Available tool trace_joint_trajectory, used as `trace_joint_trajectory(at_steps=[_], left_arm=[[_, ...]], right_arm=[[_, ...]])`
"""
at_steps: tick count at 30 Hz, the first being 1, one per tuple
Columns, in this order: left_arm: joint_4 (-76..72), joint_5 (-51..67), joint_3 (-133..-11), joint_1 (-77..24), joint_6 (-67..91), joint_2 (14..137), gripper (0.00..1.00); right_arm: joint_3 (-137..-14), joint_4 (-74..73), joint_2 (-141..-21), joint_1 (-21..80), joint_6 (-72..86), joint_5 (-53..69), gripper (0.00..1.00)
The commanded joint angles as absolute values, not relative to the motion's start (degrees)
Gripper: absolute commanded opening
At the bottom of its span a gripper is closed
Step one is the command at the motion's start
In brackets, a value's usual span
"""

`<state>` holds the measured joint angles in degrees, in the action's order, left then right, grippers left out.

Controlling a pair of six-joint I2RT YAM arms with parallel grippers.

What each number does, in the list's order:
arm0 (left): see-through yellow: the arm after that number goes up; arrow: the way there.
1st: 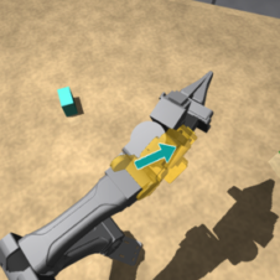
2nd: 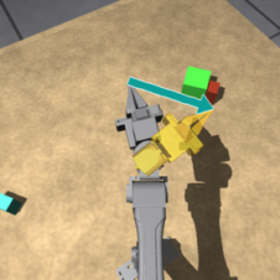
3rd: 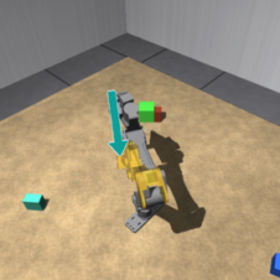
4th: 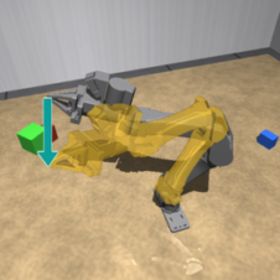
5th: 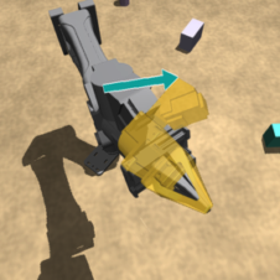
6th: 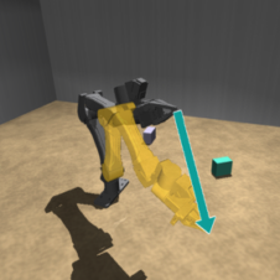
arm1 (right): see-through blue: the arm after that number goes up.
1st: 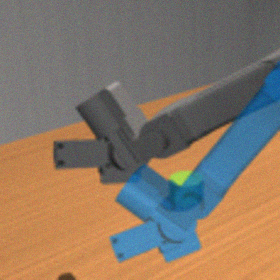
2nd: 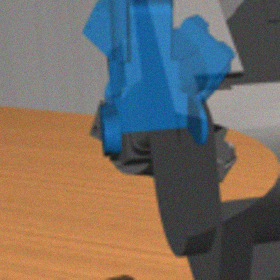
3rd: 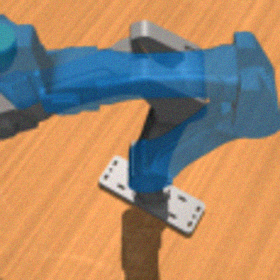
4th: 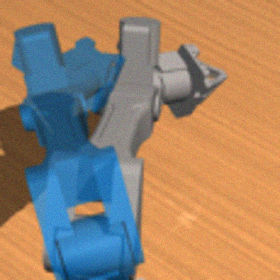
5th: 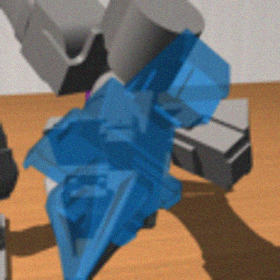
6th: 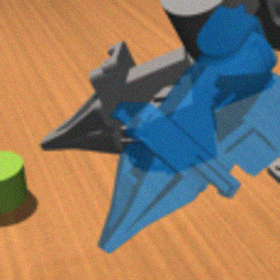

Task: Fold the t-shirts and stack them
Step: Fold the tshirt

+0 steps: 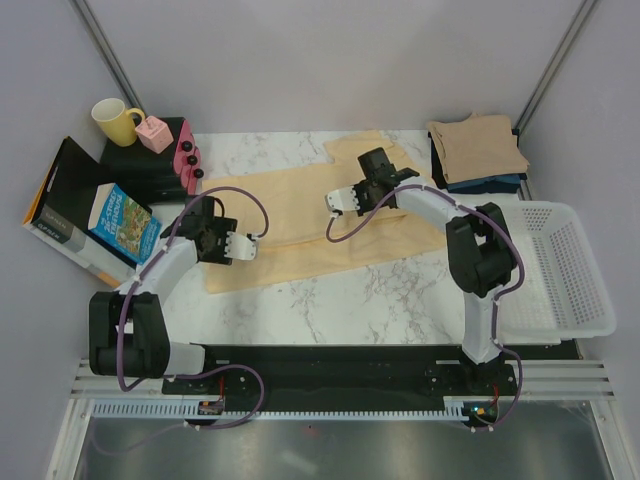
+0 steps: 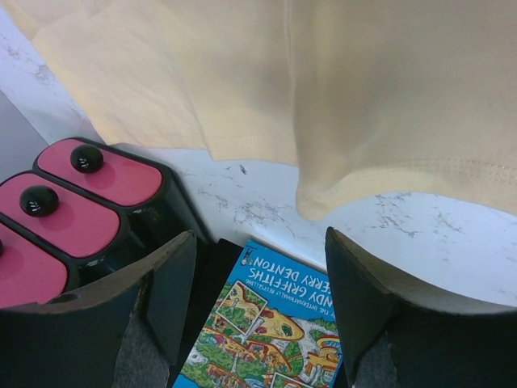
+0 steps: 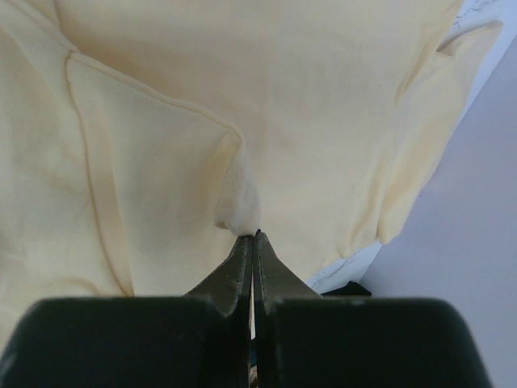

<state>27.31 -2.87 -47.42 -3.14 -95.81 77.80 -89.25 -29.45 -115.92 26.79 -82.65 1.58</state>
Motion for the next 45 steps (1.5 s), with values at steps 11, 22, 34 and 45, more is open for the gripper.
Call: trace_joint_trajectory(at_steps=[11, 22, 34, 45], left_arm=[[27.16, -2.81, -50.27, -4.04, -93.52, 79.98, 0.72], [27.07, -3.08, -50.71, -4.31, -93.52, 80.16, 0.72], [24.34, -2.48, -52.03, -4.57, -88.26, 79.98, 0.71], [29.87, 7.20, -55.71, -6.68, -82.62, 81.82, 0.33]], right_arm=[[-92.98, -16.88, -119.88, 28.74, -80.59, 0.97, 0.00], [-93.61, -15.82, -122.52, 29.62, -79.89, -2.20, 0.31], [-96.76, -13.78, -120.42, 28.13, -61.46, -8.62, 0.56], [-93.08, -30.49, -118.04, 19.52, -53.44, -3.70, 0.00]])
